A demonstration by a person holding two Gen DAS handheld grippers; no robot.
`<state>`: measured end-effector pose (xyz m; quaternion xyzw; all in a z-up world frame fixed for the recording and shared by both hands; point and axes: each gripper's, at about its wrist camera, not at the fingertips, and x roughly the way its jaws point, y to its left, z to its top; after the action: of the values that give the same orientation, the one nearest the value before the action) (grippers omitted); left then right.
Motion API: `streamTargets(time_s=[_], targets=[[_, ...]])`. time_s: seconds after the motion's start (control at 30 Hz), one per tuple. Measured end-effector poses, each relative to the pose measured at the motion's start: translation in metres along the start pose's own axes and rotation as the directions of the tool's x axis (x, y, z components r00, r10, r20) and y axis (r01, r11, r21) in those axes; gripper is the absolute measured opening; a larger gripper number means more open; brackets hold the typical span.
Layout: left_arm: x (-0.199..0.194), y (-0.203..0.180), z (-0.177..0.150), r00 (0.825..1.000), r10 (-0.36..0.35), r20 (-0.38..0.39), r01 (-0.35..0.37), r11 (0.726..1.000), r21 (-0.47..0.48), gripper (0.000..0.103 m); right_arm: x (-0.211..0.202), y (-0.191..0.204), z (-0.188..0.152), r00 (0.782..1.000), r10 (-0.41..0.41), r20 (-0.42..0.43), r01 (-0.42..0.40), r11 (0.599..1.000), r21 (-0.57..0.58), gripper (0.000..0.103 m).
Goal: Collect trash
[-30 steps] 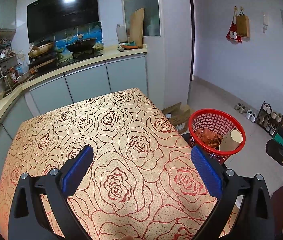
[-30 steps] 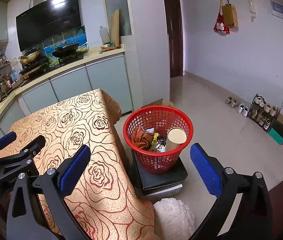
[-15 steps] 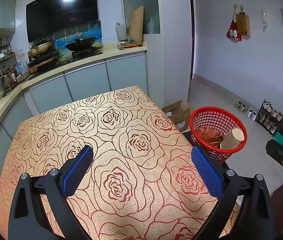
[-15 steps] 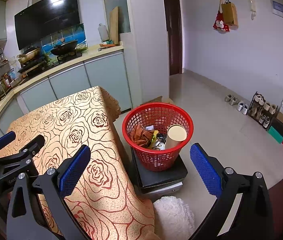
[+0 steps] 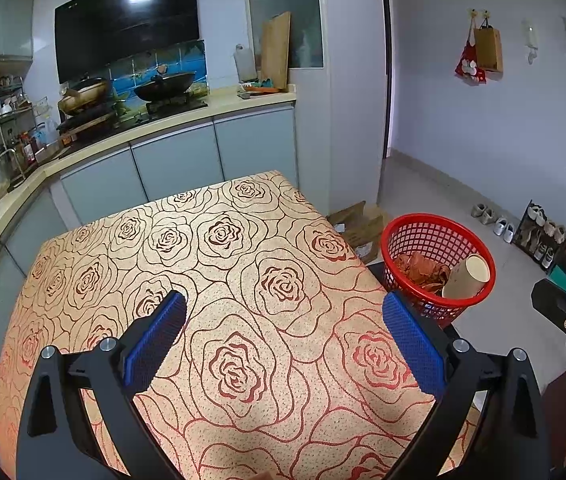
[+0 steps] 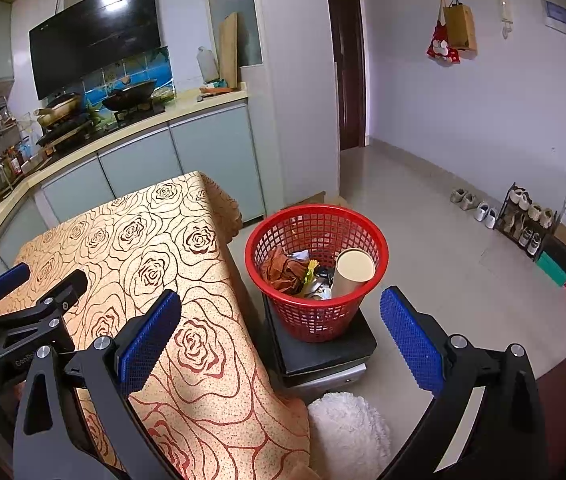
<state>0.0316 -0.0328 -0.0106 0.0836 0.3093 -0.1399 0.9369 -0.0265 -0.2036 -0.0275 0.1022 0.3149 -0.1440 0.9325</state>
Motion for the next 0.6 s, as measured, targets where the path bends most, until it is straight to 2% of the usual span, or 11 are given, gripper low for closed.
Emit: streamTargets(time_s=[0.6], targets=[[-0.0053,0.0077,0.0019,1.000,0.007,0.008,-0.007,1.000,-0.025,0.095,-0.0004,0.0034,0.0002,1.000,0.008,0.005,-0.008,1.000,-0.016,0.097]])
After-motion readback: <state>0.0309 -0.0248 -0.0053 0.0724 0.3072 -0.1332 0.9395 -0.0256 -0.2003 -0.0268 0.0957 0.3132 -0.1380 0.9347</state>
